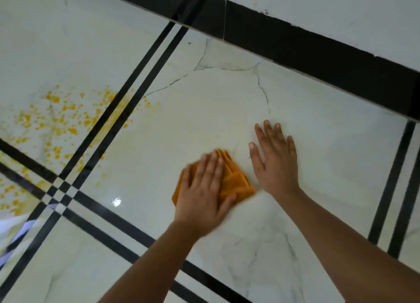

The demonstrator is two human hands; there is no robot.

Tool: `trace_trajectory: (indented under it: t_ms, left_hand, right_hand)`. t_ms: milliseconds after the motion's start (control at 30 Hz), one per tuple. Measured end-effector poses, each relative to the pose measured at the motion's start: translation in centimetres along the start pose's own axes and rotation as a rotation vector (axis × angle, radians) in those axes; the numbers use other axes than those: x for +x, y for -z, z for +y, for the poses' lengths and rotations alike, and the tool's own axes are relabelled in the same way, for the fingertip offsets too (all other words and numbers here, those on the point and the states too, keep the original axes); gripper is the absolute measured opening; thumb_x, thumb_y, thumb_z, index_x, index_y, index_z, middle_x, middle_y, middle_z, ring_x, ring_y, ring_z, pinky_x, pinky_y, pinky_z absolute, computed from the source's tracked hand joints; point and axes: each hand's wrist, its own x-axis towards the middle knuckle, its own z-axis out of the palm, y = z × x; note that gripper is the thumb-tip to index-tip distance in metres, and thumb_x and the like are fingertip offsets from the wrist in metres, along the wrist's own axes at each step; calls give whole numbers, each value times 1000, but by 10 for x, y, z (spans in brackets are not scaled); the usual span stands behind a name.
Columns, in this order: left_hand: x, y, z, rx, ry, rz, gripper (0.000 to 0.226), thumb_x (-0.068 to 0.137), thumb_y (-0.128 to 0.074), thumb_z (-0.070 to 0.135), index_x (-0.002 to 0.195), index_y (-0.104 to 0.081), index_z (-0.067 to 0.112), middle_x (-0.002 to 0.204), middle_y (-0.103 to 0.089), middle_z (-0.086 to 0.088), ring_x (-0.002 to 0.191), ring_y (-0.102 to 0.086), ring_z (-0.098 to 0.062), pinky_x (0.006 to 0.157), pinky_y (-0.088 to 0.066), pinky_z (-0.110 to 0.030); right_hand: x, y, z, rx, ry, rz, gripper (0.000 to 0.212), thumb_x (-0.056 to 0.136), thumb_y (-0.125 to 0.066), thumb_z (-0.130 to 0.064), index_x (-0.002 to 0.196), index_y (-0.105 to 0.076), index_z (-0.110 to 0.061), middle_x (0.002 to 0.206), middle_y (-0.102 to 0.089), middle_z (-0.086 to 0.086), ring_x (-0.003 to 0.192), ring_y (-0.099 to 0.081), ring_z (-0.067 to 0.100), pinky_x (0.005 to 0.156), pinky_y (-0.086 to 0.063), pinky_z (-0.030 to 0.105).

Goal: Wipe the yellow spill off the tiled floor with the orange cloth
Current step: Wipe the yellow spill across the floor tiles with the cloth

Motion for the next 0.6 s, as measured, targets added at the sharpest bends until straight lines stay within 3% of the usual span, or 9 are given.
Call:
trace_trajectory:
  t_ms: [67,200,233,367,500,533,600]
  left_hand:
    - [-11,-3,-10,52,-102,-23,75,92,-19,62,150,-12,14,156,-11,-4,145,-5,-21,113,-4,-45]
    - [15,8,-9,-63,519,60,79,87,-5,63,149,4,14,158,3,-3,145,7,-20,114,7,-41]
    - [13,7,-3,-104,583,62,80,86,-1,64,148,8,14,158,7,-2,144,10,-19,115,7,-42]
    - [-28,10,-9,-78,407,-33,75,88,0,64,146,17,19,153,21,3,142,18,-15,115,10,-40]
    - [-19,20,-27,-201,811,49,73,94,-9,57,149,8,12,158,10,-5,144,11,-21,116,3,-45]
    - [-16,20,-25,-215,825,57,73,94,-9,56,149,9,12,158,11,-6,144,12,-21,116,3,-46]
    - [-23,18,-42,-155,637,44,73,93,-7,58,148,11,13,156,15,-4,143,15,-20,116,7,-43]
  right_hand:
    - [-18,0,1,-6,-3,3,61,94,-20,-46,141,-41,-13,148,-36,11,139,-27,32,111,-17,47]
    - [-46,1,0,-32,31,-87,64,96,-12,-51,139,-45,-16,146,-40,10,137,-32,31,110,-21,48]
    - [-50,3,-2,-39,52,-103,66,96,-10,-52,138,-45,-17,146,-40,9,138,-32,30,110,-21,48]
    - [-52,9,-17,-22,113,-176,64,92,-14,-51,142,-39,-20,151,-33,5,142,-23,27,113,-15,45]
    - [-52,-1,-47,11,159,-223,73,86,-4,-56,146,-29,-24,155,-23,1,145,-12,23,115,-6,42]
    - [-48,-3,-53,17,155,-238,75,84,0,-57,147,-27,-25,156,-20,0,145,-10,22,116,-4,41]
    - [-40,-8,-69,18,152,-241,77,82,3,-59,148,-22,-26,157,-16,-1,146,-5,20,116,-2,40]
